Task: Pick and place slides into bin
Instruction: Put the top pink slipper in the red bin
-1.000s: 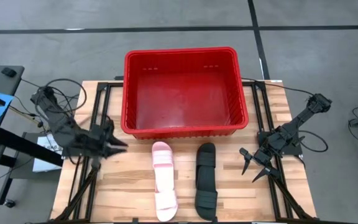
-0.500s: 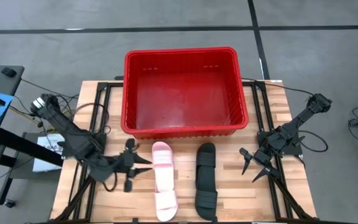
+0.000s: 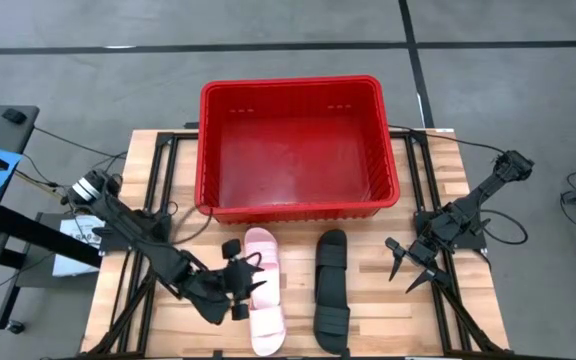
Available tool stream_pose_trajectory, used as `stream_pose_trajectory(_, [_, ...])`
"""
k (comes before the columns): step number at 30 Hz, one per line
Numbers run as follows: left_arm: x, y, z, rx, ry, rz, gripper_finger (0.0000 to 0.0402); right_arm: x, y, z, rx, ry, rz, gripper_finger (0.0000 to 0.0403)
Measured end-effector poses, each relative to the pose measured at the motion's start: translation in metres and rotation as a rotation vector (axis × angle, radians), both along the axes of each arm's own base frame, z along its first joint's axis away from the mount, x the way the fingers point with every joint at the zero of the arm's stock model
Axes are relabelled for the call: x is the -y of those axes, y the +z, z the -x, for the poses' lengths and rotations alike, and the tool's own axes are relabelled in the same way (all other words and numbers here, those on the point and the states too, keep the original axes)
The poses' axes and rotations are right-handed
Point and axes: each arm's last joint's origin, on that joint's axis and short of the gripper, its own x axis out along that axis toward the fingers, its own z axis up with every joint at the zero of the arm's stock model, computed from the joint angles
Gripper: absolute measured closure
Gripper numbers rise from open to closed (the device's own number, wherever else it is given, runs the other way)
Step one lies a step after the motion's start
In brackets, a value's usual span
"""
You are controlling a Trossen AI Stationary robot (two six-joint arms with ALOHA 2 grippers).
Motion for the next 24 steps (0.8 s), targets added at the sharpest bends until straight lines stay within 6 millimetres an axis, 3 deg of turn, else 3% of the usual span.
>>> stream_pose_trajectory(7, [0.008,-0.023,-0.009,-0.140,0.017,-0.081,0.0280,0.000,0.000,0.000,0.000,0.000,0.000,0.0177])
stream_pose_trajectory(24, [-0.002,-0.026,-0.018,-0.251,0.107,-0.203,0.0281,0.000,0.000,0.000,-0.001,0.000,0.001,0.0177])
